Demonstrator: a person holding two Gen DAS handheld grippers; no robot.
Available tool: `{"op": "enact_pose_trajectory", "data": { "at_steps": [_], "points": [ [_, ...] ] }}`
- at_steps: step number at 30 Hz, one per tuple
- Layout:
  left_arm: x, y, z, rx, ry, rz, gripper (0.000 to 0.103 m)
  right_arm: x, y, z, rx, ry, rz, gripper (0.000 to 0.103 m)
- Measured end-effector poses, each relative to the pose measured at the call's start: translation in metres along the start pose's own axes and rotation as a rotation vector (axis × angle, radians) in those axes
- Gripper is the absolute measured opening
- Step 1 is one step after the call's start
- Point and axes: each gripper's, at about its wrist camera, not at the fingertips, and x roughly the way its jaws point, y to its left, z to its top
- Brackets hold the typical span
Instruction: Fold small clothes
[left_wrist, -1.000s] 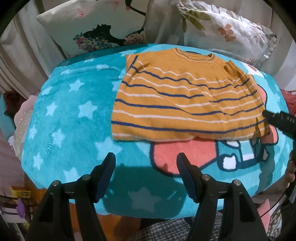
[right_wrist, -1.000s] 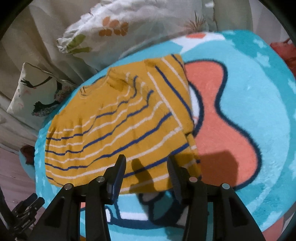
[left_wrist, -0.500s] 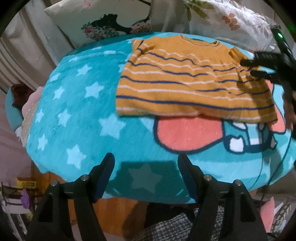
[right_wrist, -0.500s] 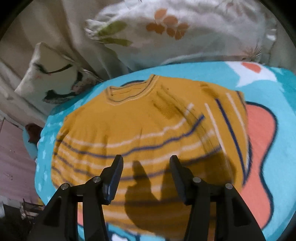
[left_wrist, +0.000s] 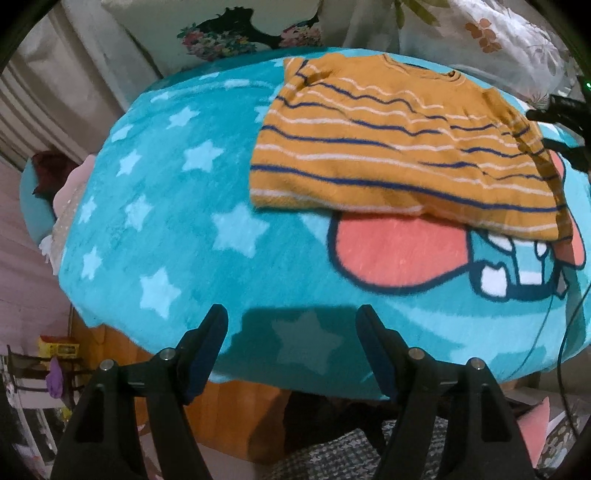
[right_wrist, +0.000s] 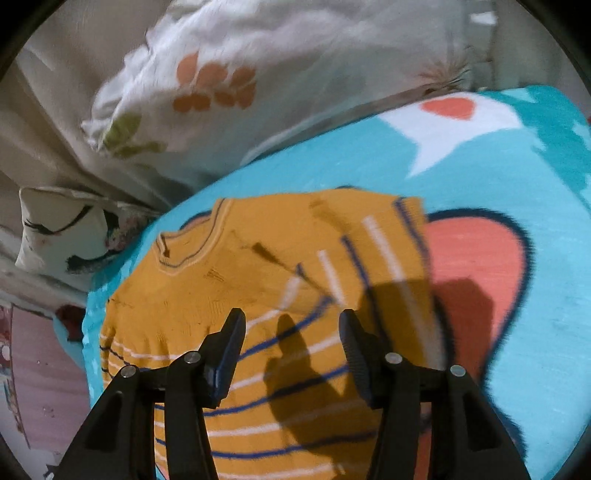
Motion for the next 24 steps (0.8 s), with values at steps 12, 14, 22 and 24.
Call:
{"op": "enact_pose_trajectory", "data": {
  "at_steps": [12, 14, 22, 24],
  "points": [
    [0.024, 0.008, 0.052, 0.082, -0.011, -0.109, 0.071, -0.049, 0.009, -0.054, -0.009, -0.035, -0.043, 0.064],
    [0.028, 0.014, 0.060, 0.099, -0.014, -0.122, 0.071, -0.046, 0.020, -0.064, -0.006, -0.035, -0.048, 0.064],
    [0.046, 0.058, 0.079, 0.082, -0.008, -0.151, 0.071, -0.030, 0.098, -0.091, -0.083, -0.034, -0.029, 0.064],
    [0.052, 0.071, 0.084, 0.068, -0.003, -0.154, 0.071, -0.027, 0.118, -0.099, -0.116, -0.035, -0.023, 0.064]
  ]
}}
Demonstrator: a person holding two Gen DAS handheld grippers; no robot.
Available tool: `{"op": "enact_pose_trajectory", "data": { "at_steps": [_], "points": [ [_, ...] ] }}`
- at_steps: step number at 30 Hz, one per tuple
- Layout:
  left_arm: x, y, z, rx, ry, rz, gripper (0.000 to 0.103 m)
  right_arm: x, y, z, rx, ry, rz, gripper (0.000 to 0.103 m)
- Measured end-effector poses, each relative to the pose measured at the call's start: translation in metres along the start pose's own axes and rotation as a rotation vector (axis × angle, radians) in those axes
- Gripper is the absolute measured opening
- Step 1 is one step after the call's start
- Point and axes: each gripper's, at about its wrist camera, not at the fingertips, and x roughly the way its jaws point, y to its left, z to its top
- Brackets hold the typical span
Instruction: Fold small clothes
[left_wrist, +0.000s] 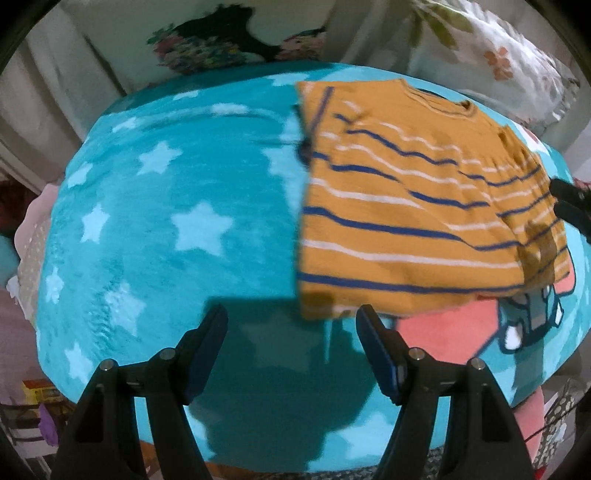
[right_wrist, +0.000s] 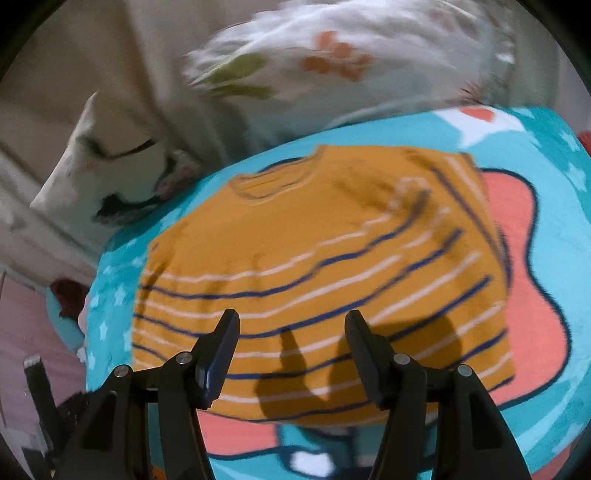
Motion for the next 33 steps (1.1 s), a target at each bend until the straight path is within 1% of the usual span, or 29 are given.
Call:
{"op": "enact_pose_trajectory", "data": {
  "at_steps": [4, 7, 10, 13, 16, 17, 19, 21, 24, 28, 30, 33],
  "points": [
    [0.005, 0.029, 0.010, -0.032, 0.002, -0.017, 0.071, 0.011, 0.040, -0.019, -0.069, 0.021, 0.012, 0.064],
    [0.011, 0.048, 0.022, -0.055, 0.007, -0.057, 0.072, 0.023, 0.074, -0.042, -0.177, 0.050, 0.008, 0.064],
    [0.018, 0.061, 0.039, -0.070, 0.014, -0.135, 0.072, 0.034, 0.111, -0.071, -0.342, 0.061, -0.031, 0.064],
    [0.025, 0.066, 0.063, -0.067, 0.011, -0.253, 0.075, 0.041, 0.143, -0.099, -0.517, 0.050, -0.087, 0.064],
    [0.033, 0.059, 0.085, -0.041, 0.016, -0.336, 0.075, 0.053, 0.171, -0.127, -0.681, 0.041, -0.151, 0.064],
    [0.036, 0.051, 0.092, -0.014, 0.015, -0.364, 0.076, 0.056, 0.178, -0.134, -0.719, 0.035, -0.171, 0.064],
    [0.043, 0.039, 0.103, 0.021, 0.018, -0.394, 0.076, 0.068, 0.190, -0.147, -0.798, 0.024, -0.234, 0.064],
    [0.053, 0.028, 0.113, 0.039, 0.035, -0.437, 0.076, 0.076, 0.198, -0.155, -0.860, 0.006, -0.289, 0.064],
    [0.071, 0.017, 0.125, 0.039, 0.078, -0.499, 0.076, 0.091, 0.212, -0.165, -0.950, -0.012, -0.347, 0.064],
    [0.086, 0.010, 0.137, 0.051, 0.106, -0.515, 0.076, 0.113, 0.223, -0.178, -1.059, -0.042, -0.437, 0.063],
    [0.088, 0.009, 0.143, 0.061, 0.102, -0.531, 0.076, 0.113, 0.226, -0.183, -1.089, -0.076, -0.467, 0.061],
    [0.091, 0.009, 0.151, 0.071, 0.109, -0.545, 0.076, 0.119, 0.233, -0.182, -1.109, -0.102, -0.497, 0.061]
  ]
}}
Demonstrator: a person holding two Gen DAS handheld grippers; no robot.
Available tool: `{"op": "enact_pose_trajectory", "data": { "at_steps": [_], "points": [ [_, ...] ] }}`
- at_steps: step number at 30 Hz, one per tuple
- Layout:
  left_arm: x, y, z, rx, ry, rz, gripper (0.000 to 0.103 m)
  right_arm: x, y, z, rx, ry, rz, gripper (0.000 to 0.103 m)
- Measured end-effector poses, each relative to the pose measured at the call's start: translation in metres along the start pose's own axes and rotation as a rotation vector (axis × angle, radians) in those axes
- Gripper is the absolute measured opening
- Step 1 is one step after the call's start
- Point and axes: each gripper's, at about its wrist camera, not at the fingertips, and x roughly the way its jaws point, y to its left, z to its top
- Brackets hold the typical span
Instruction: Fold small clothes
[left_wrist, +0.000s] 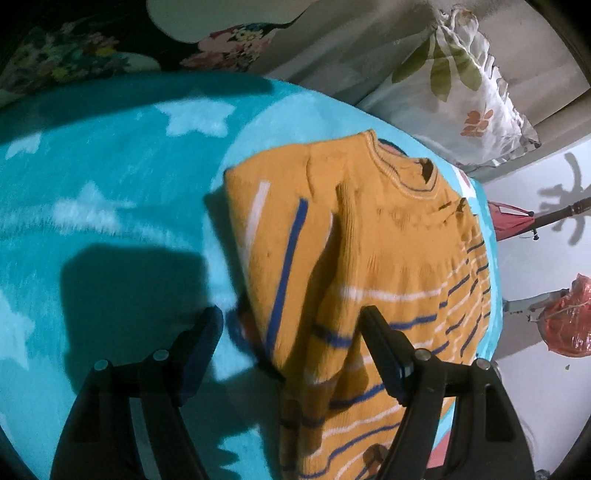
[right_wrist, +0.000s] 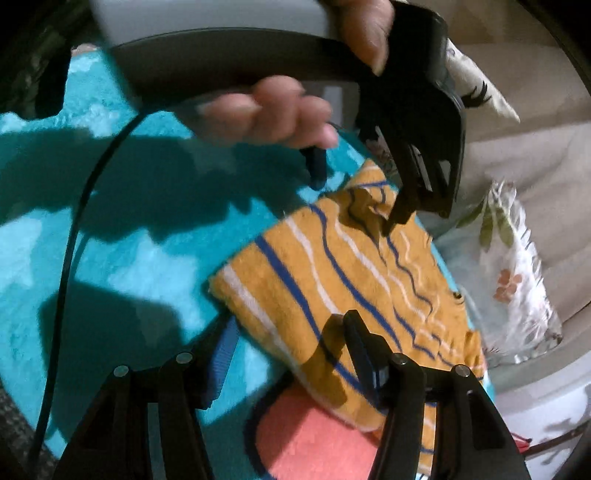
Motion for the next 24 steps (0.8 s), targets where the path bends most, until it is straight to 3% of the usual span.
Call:
{"op": "enact_pose_trajectory", "data": {
  "at_steps": [9, 11, 13, 15, 16, 18, 24],
  "points": [
    [0.007, -0.001, 0.022, 0.024, 0.026, -0.018, 0.076, 0.010, 0.015, 0.022, -0.057, -0.036, -0.098, 0.061],
    [0.008, 0.001, 0.024, 0.008, 0.026, -0.037, 0.073, 0.013, 0.016, 0.025, -0.051, -0.032, -0.083, 0.050],
    [0.008, 0.003, 0.025, -0.002, 0.025, -0.040, 0.057, 0.018, 0.017, 0.027, -0.049, -0.012, -0.066, 0.023],
    [0.008, 0.004, 0.025, -0.016, 0.037, -0.069, 0.026, 0.015, 0.022, 0.025, -0.037, -0.002, -0.062, 0.015],
    [0.007, 0.003, 0.025, -0.019, 0.032, -0.084, 0.020, 0.014, 0.019, 0.025, -0.020, -0.003, -0.051, 0.013],
    [0.002, -0.004, 0.024, -0.001, 0.011, -0.070, 0.014, 0.010, 0.009, 0.024, 0.022, -0.005, -0.027, 0.012],
    [-0.019, -0.027, 0.026, 0.013, -0.049, -0.045, 0.012, -0.017, -0.027, 0.019, 0.118, -0.063, 0.010, 0.009]
  ]
}}
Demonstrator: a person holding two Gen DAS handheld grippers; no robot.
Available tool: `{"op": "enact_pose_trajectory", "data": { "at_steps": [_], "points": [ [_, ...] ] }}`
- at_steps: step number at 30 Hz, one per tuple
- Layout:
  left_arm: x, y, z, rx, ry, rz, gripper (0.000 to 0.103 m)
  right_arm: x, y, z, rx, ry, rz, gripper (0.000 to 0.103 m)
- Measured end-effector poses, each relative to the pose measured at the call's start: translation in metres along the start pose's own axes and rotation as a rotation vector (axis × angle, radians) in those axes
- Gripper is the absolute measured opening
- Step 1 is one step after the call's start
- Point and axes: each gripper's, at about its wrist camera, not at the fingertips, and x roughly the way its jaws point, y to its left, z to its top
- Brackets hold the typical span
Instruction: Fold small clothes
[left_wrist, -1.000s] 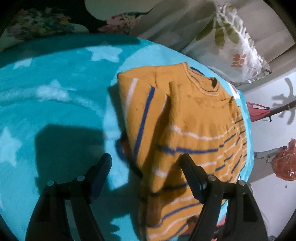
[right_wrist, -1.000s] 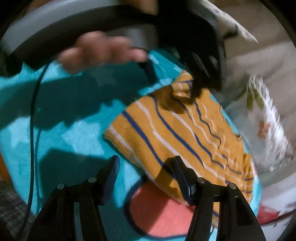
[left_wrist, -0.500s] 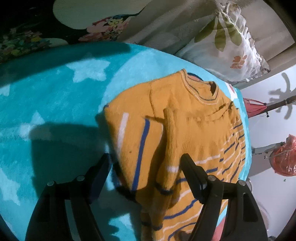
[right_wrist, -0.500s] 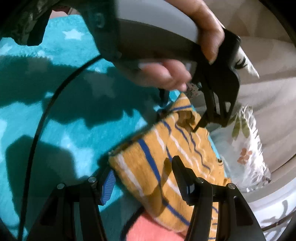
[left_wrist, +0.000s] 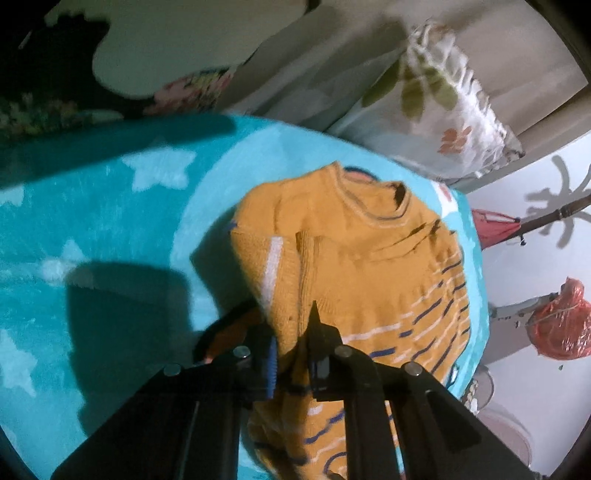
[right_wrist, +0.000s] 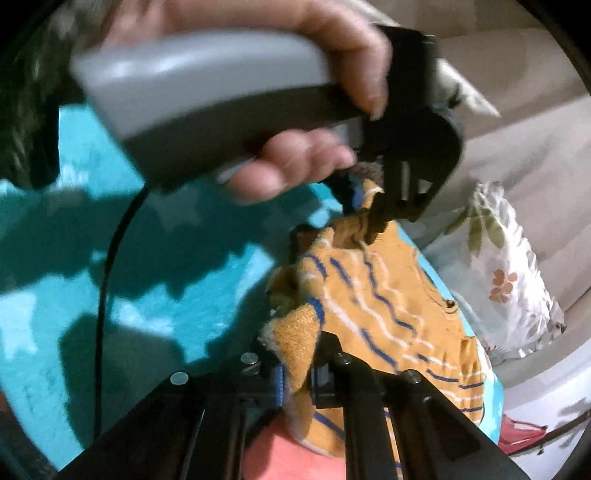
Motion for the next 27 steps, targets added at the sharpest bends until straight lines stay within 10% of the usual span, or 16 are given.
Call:
{"op": "enact_pose_trajectory", "data": {
  "at_steps": [13, 27],
  "points": [
    [0.008, -0.153, 0.033, 0.039, -0.065, -0.041, 0.012, -0.055, -0.167, -0.078, 0.336, -0.118, 0.057, 0.009],
    [0.185, -0.342, 0.039, 0.222, 0.127, 0.040, 0.013, -0.019, -0.320, -0.254, 0.677, 0.098, 0.062, 0.010]
  ]
}}
